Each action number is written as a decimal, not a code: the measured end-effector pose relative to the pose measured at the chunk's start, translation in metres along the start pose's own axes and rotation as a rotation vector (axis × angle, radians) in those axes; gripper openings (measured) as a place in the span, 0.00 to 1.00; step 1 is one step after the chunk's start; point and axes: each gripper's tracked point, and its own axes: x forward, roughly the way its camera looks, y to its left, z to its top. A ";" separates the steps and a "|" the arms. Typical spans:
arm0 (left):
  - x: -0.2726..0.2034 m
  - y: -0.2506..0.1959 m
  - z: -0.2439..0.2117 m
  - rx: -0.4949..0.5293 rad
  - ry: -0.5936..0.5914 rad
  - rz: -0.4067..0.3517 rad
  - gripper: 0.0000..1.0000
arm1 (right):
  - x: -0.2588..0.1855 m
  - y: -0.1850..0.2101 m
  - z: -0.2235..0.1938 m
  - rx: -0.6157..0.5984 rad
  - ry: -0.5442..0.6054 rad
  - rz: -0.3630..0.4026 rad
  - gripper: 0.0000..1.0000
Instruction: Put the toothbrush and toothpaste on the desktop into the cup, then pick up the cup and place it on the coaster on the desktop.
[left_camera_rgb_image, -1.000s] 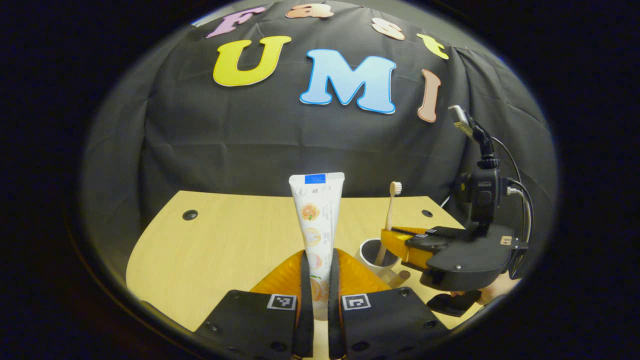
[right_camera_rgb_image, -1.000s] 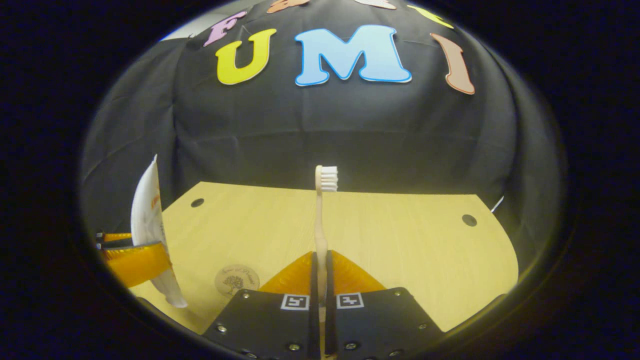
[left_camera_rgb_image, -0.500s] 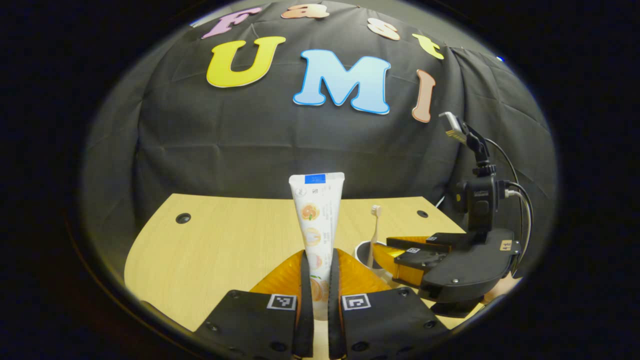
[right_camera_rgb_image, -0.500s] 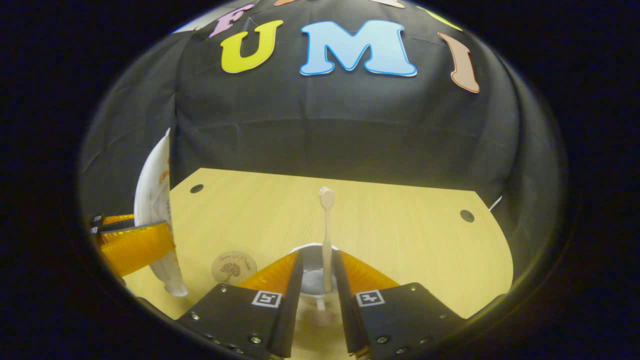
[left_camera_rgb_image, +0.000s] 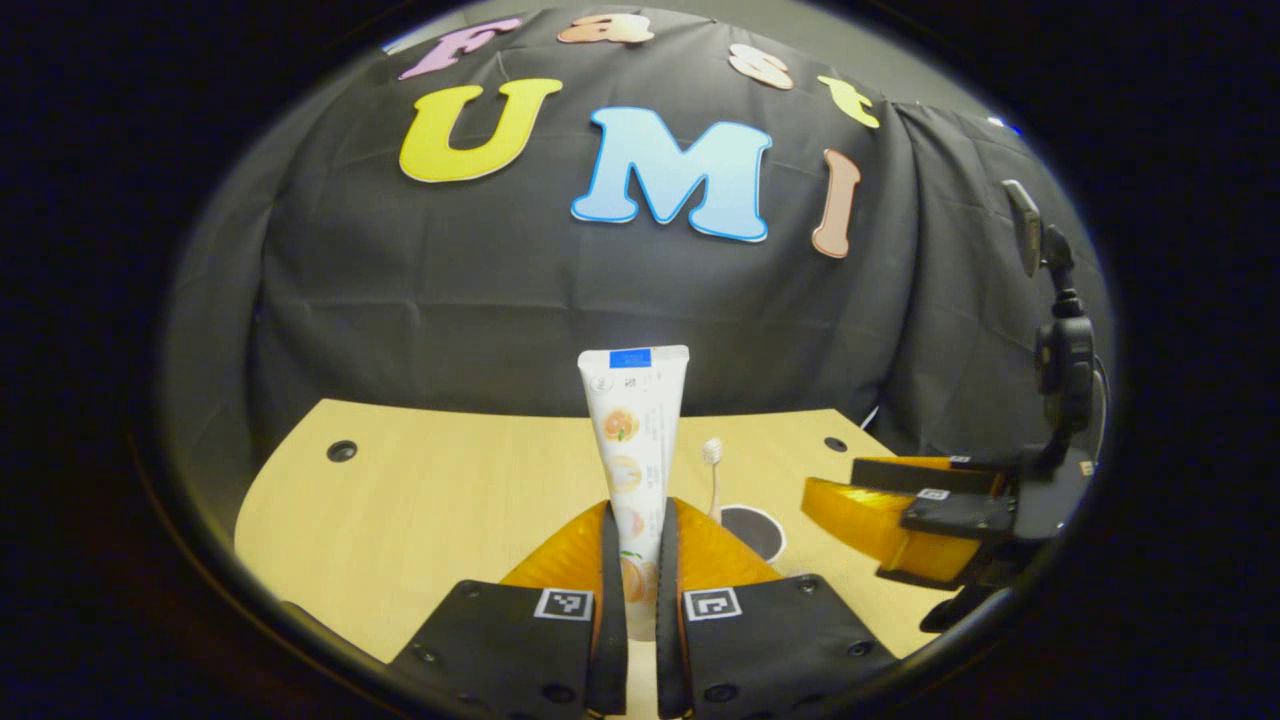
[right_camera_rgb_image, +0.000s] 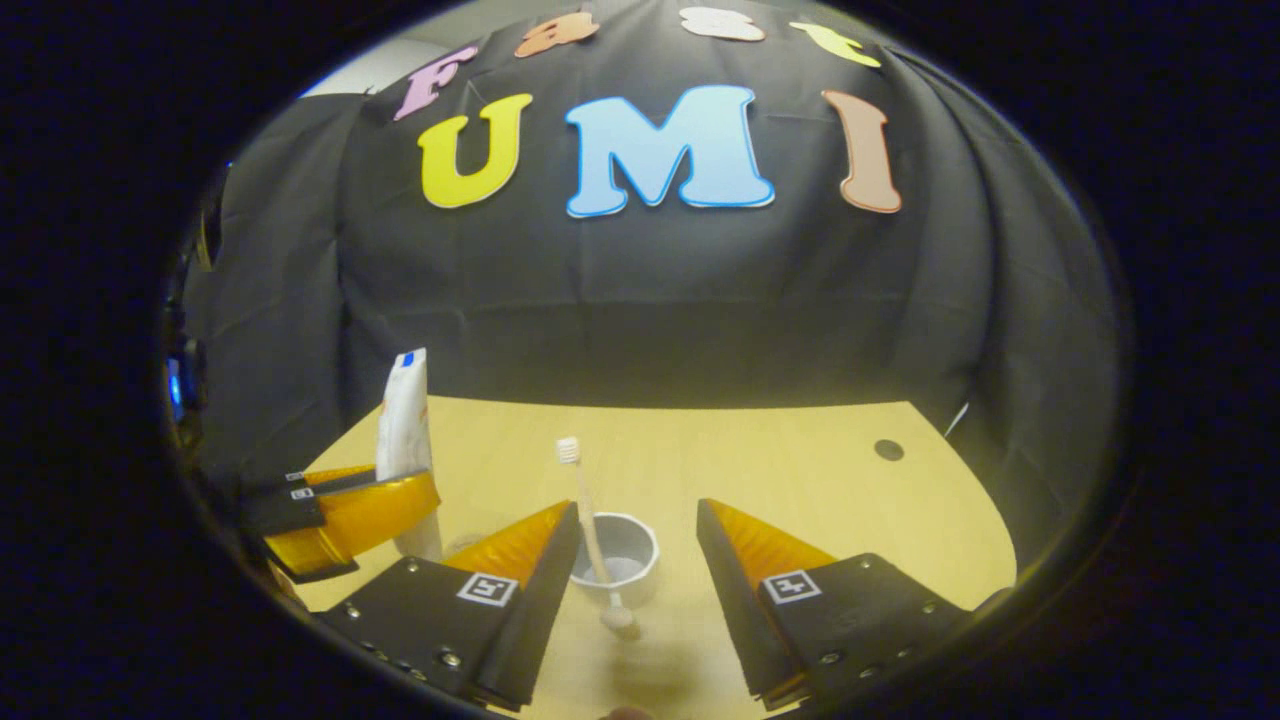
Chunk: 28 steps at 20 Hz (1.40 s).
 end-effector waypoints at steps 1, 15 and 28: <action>0.004 -0.005 0.003 0.001 -0.013 -0.010 0.18 | -0.009 -0.008 0.005 0.005 -0.018 -0.020 0.76; 0.053 -0.059 0.045 -0.122 -0.236 -0.143 0.17 | -0.085 -0.068 -0.038 0.074 0.036 -0.153 0.78; 0.087 -0.077 -0.027 -0.019 -0.141 -0.131 0.17 | -0.080 -0.045 -0.050 0.074 0.085 -0.079 0.78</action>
